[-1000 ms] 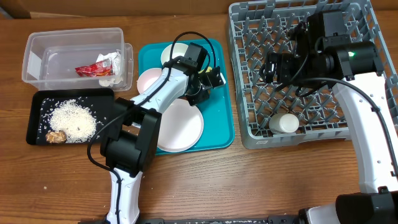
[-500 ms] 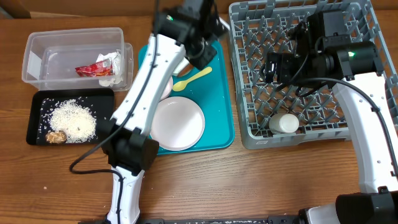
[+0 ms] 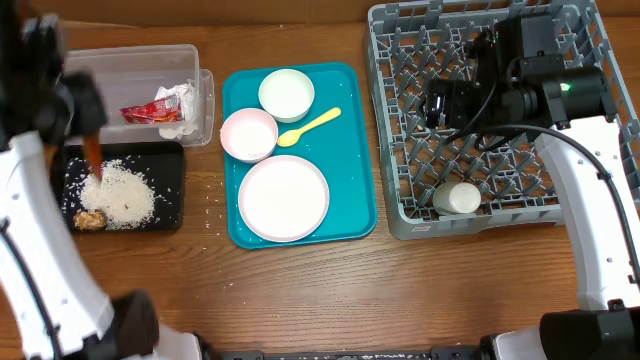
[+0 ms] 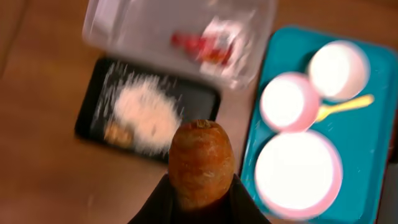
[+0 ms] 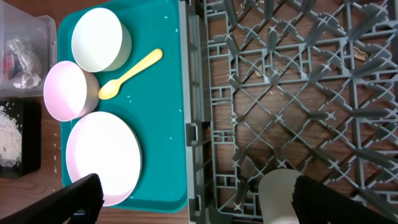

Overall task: Sort waste into correct bins and load items into the dishwasher
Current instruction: 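Place the carrot onto the rice on the black tray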

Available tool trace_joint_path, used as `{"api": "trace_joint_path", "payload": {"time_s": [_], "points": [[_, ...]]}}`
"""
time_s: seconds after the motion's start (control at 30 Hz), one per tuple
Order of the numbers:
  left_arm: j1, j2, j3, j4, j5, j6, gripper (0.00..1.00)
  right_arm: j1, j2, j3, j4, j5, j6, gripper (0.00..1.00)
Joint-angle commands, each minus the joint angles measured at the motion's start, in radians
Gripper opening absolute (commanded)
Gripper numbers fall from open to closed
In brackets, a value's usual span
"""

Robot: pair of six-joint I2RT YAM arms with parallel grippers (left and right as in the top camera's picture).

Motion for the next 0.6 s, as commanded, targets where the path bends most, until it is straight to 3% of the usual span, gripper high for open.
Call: {"api": "trace_joint_path", "payload": {"time_s": [0.0, 0.13, 0.3, 0.43, 0.57], "points": [[0.118, -0.048, -0.310, 0.069, -0.033, -0.053, 0.04, 0.004, -0.013, 0.020, 0.006, 0.006, -0.008, 1.00], [0.251, -0.045, -0.650, 0.371, -0.025, -0.144, 0.04, 0.004, -0.013, 0.020, 0.006, 0.006, -0.008, 1.00], [0.283, 0.010, -0.962, 0.739, -0.025, -0.291, 0.04, 0.004, -0.013, 0.020, 0.006, 0.006, -0.008, 1.00], [0.283, 0.063, -1.085, 0.922, -0.027, -0.394, 0.04, 0.004, -0.013, 0.020, 0.003, 0.006, -0.008, 1.00], [0.282, 0.118, -1.094, 1.000, -0.026, -0.436, 0.06, 0.004, -0.013, 0.020, -0.003, 0.006, -0.007, 1.00]]}}
